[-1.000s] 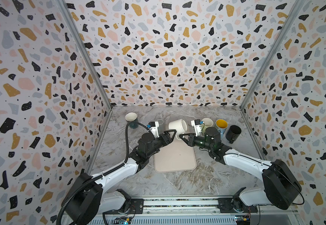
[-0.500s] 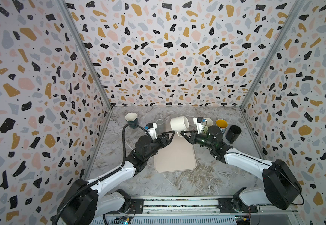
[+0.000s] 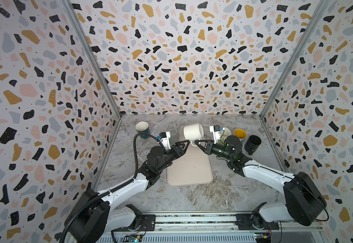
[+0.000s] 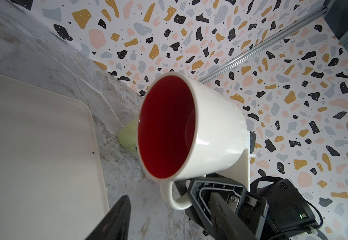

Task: Turn the mug right side up
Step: Place the mug at the top-left of the table.

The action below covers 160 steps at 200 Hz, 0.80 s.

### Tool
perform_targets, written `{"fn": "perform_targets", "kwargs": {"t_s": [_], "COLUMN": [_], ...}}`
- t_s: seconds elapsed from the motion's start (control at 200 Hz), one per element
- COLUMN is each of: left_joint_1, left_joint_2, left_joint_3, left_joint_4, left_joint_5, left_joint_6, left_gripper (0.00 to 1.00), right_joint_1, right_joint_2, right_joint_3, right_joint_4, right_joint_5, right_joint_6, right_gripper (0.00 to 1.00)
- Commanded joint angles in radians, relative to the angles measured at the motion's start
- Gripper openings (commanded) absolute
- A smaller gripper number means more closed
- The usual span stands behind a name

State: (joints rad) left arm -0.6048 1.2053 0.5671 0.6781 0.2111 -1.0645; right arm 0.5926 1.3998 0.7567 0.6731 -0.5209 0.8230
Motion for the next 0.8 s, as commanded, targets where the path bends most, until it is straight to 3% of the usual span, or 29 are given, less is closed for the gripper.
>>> {"fn": "perform_targets", "kwargs": {"t_s": [0.0,0.796], "left_joint_1": [0.0,0.0], "left_joint_2": [0.014,0.126], "left_joint_3": [-0.002,-0.009], "left_joint_4": [0.092,0.244], "left_joint_5": [0.022,0.068], "left_joint_6": [-0.015,-0.087], "left_gripper": [0.59,0.42], "right_joint_1": [-0.004,-0.008], "right_joint_2": [-0.015,0.021], "right_joint_3": [0.053,0.03], "right_joint_4": [0.128,0.183], "right_joint_5": [-0.029,-0.058], "right_joint_6": [0.011,0.049], "right_gripper": [0.0,0.0]}}
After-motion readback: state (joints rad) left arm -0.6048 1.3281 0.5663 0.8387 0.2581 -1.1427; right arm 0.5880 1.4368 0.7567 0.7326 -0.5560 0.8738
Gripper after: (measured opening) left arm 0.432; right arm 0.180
